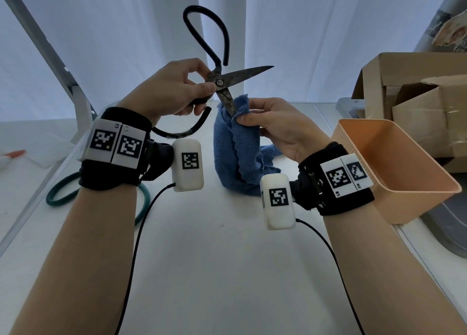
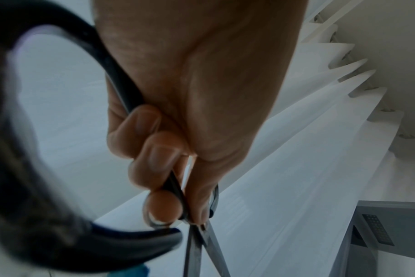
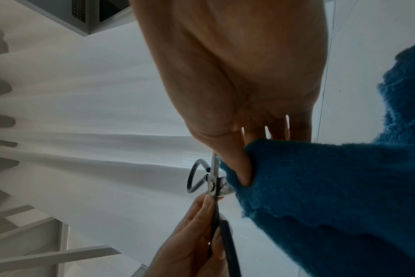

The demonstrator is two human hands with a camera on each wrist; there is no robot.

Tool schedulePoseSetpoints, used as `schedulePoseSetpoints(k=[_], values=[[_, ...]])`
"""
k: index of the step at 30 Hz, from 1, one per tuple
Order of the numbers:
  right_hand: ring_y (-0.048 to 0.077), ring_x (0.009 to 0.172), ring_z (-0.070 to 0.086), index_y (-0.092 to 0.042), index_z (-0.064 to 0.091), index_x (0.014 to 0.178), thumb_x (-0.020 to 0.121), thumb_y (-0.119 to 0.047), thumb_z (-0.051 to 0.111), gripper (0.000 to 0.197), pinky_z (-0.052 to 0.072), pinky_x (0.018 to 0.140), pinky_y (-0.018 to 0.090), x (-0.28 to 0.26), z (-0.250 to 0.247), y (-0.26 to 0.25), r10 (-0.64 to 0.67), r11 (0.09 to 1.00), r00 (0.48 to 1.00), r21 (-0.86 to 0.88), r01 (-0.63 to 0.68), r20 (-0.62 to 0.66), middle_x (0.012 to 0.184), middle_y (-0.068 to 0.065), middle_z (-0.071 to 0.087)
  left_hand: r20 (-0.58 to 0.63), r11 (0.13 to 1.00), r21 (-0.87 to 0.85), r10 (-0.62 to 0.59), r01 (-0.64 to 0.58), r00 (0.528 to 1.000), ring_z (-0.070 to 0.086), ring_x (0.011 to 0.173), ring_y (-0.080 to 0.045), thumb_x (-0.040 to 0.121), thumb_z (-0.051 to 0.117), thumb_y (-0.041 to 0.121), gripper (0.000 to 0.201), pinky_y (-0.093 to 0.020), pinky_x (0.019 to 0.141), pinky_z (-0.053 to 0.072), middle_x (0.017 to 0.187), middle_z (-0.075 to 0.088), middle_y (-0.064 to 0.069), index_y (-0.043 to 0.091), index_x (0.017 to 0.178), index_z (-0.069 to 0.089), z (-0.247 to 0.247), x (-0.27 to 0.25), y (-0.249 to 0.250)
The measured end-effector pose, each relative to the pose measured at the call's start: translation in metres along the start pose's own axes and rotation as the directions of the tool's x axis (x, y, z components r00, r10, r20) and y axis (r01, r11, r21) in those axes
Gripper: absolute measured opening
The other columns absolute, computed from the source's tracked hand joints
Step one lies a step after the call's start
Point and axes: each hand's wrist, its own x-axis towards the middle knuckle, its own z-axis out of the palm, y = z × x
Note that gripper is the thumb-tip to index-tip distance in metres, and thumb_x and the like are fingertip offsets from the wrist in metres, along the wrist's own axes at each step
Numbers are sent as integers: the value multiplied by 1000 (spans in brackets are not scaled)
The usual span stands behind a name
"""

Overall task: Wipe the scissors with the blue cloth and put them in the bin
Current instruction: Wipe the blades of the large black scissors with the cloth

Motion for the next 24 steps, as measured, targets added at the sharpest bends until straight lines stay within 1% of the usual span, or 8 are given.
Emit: schedulePoseSetpoints(k=[2,6,8,11,16,18,20,24], values=[[21,100,68,-3,67,123,91,1,62,32,54,94,32,0,1,0,-1,1000,1000,-7,2,14,116,18,71,6,1000,-2,-1,1,1000,37,64,-24,99,60,26,20,-21,49,33,61,59,-7,11,113,59,0,0,0],[25,100,66,-4,68,119,90,-1,65,29,51,100,39,0,1,0,-2,1000,1000,-7,1,-15,119,25,67,0,1000,-3,1,-1,1000,39,68,-25,100,59,26,19,-25,54,34,60,60,-5,13,112,60,0,0,0],[25,100,65,-4,67,118,90,-1,66,28,52,97,38,0,1,1,5,1000,1000,11,-5,-27,115,24,67,-7,1000,-4,1,-1,1000,40,69,-25,100,59,27,19,-26,55,34,60,61,-5,13,112,60,0,0,0],[24,98,66,-3,67,117,88,0,67,29,53,92,34,0,1,1,2,1000,999,30,-1,-36,108,17,67,-11,1000,-5,-4,4,1000,39,68,-24,100,59,26,19,-25,54,34,59,60,-4,12,113,60,-1,0,0],[22,102,69,-1,66,122,90,3,63,32,54,97,33,1,1,2,-11,999,1000,39,10,17,114,17,72,-1,1000,0,-5,5,1000,38,67,-25,100,59,26,19,-21,49,34,60,60,-6,12,113,59,0,-1,1],[23,101,69,-4,69,117,89,2,66,29,53,98,35,1,1,2,-15,1000,1000,21,15,-2,113,18,72,3,1000,0,-3,3,1000,38,67,-25,100,59,26,18,-20,48,34,59,59,-5,13,113,59,0,-1,1],[23,98,69,-7,71,110,88,-1,69,24,54,96,35,1,2,1,-22,1000,999,8,22,-24,110,17,73,-3,1000,-2,0,0,1000,39,67,-25,100,60,26,18,-21,50,35,59,60,-5,13,113,60,0,0,1],[20,92,67,-5,71,106,84,-4,74,23,54,80,24,1,2,3,-38,999,997,26,39,-62,101,15,68,-24,1000,-6,-6,6,1000,40,67,-23,100,60,28,19,-21,52,36,60,61,-3,14,113,60,-2,0,0]])
